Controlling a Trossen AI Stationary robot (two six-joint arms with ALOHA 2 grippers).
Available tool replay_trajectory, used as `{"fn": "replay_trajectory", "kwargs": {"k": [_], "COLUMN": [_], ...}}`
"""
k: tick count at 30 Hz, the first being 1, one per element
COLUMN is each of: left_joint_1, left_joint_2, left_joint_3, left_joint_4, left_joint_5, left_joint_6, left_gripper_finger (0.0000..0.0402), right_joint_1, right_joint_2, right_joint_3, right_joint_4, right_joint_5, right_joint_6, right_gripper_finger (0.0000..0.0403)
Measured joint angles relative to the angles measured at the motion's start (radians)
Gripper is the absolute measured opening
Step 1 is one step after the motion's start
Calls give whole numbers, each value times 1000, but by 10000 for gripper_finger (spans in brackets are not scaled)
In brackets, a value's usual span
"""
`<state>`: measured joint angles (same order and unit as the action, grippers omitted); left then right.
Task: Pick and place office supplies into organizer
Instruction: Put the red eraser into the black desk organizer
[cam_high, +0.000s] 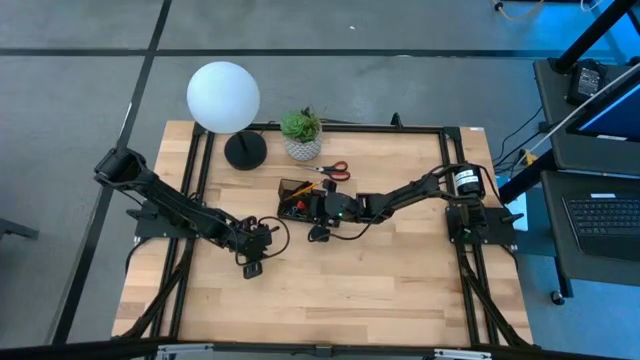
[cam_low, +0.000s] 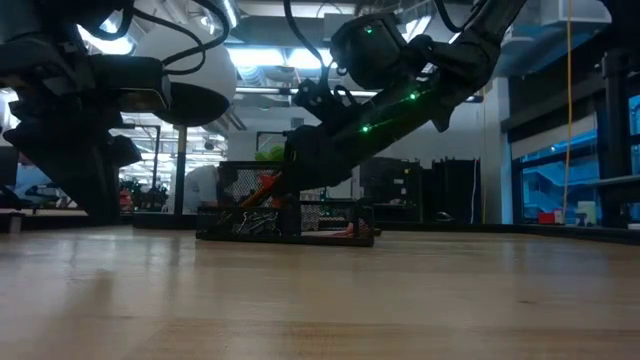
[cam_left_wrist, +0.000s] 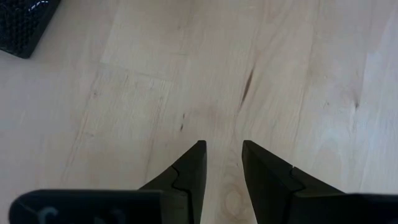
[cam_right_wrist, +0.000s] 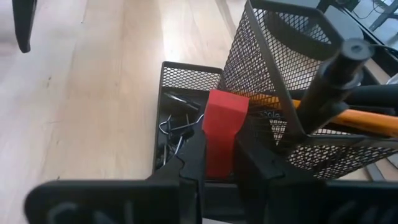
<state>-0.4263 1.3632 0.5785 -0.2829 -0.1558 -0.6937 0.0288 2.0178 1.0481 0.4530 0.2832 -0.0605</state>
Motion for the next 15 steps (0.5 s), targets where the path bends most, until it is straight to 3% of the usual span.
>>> {"fn": "replay_trajectory", "kwargs": {"k": [7,15], "left_joint_1": [0,0], "left_joint_2": [0,0], "left_joint_3": [0,0], "left_joint_4": [0,0], "left_joint_5": [-2,-7], "left_joint_6": [0,0], "left_gripper_finger": [97,97], "right_joint_1": [0,1], "right_joint_2": [0,0], "right_joint_3": [0,0], "right_joint_4": [0,0], "right_joint_5": [0,-1], "right_joint_6": [-13,-21], "right_gripper_finger": [88,153]}}
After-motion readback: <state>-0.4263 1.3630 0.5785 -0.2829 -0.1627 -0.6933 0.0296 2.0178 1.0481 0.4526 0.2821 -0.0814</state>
